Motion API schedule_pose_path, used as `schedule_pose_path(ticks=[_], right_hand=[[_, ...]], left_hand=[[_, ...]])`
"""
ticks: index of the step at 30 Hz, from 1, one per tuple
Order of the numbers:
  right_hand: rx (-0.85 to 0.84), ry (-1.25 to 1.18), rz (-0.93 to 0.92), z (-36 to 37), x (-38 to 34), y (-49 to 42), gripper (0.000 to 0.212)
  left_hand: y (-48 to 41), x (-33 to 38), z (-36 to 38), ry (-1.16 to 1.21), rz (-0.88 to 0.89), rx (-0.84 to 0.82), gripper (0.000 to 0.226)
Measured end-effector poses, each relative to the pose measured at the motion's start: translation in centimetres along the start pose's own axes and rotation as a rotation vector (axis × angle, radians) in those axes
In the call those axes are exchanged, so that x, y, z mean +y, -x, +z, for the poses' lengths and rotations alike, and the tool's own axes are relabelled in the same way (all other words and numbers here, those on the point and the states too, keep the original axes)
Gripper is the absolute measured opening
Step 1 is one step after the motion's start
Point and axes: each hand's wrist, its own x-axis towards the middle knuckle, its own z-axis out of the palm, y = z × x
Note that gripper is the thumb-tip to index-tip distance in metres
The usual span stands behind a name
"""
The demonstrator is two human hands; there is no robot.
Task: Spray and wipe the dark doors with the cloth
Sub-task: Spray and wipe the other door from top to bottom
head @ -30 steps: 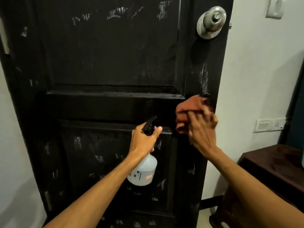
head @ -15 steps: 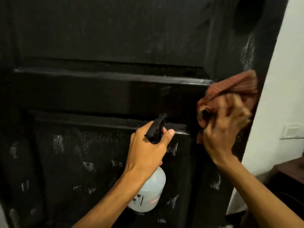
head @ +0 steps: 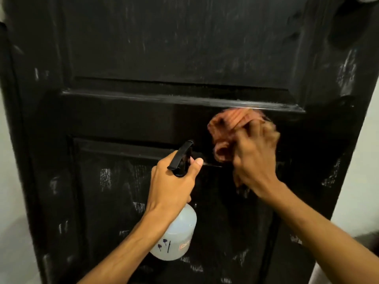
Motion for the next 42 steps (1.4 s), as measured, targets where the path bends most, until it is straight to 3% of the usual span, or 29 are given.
schedule_pose_path(ticks=[2,3,6,7,8,11,12,16,17,20,22,25,26,29,31,37,40,42], right_hand=[[0.051,-0.043,0.242,0.4,-0.8,-1.3,0.056],[0.034,-0.026,0.18,1.1,-1.9,-0.4,0.059],[-0.096,0.026,-0.369,3.3,-4.6,4.0,0.059],[-0.106,0.016,-0.471,3.3,-4.5,3.4,0.053],[-0.1,0.01,-0.461,3.1,-4.4,2.1,0.047],[-0.059,0.005,-0.03,2.7,-5.1,-0.6,0.058],[-0.051,0.019,-0.041,3.2,-6.0,0.2,0.062],[-0.206,-0.012,-0.598,5.0,-9.3,4.0,0.059],[-0.224,-0.031,-0.58,4.7,-9.5,2.9,0.055],[-0.189,-0.064,-0.238,4.1,-10.3,0.6,0.048],[-0.173,-0.065,-0.296,4.8,-11.1,2.4,0.056],[-0.3,-0.077,-0.622,5.0,-11.6,5.2,0.068],[-0.314,-0.085,-0.648,4.7,-11.3,4.5,0.066],[-0.291,-0.119,-0.367,3.9,-10.9,1.2,0.057],[-0.273,-0.125,-0.294,4.1,-11.0,0.9,0.062],[-0.422,-0.103,-0.803,5.9,-14.4,2.1,0.072],[-0.349,-0.137,-0.544,5.1,-17.5,-0.9,0.07],[-0.322,-0.161,-0.525,5.8,-20.5,-0.4,0.068]], left_hand=[[-0.2,-1.2,-0.8,-0.037,-0.012,0.026,0.021],[0.0,-2.0,-1.3,-0.069,-0.023,0.039,0.022],[0.9,-4.0,-2.7,-0.127,-0.073,0.054,0.025],[1.0,-4.4,-3.4,-0.133,-0.087,0.062,0.025],[1.1,-4.7,-4.0,-0.134,-0.098,0.072,0.024],[1.4,-5.6,-5.7,-0.144,-0.112,0.106,0.025],[1.7,-6.1,-6.3,-0.152,-0.116,0.114,0.025],[3.3,-7.3,-8.6,-0.147,-0.184,0.136,0.026],[3.4,-7.3,-9.2,-0.133,-0.193,0.149,0.024],[3.4,-7.4,-10.6,-0.171,-0.184,0.187,0.022],[3.6,-7.7,-10.8,-0.226,-0.187,0.212,0.021],[4.4,-8.2,-10.8,-0.235,-0.229,0.238,0.021],[4.7,-8.2,-10.9,-0.228,-0.239,0.245,0.021],[5.0,-8.2,-10.8,-0.207,-0.283,0.292,0.02],[5.3,-8.1,-10.6,-0.219,-0.318,0.336,0.017],[6.0,-7.0,-12.4,-0.257,-0.334,0.379,0.015],[8.1,-8.2,-14.7,-0.279,-0.348,0.425,0.011],[8.8,-10.1,-16.2,-0.292,-0.355,0.471,0.012]])
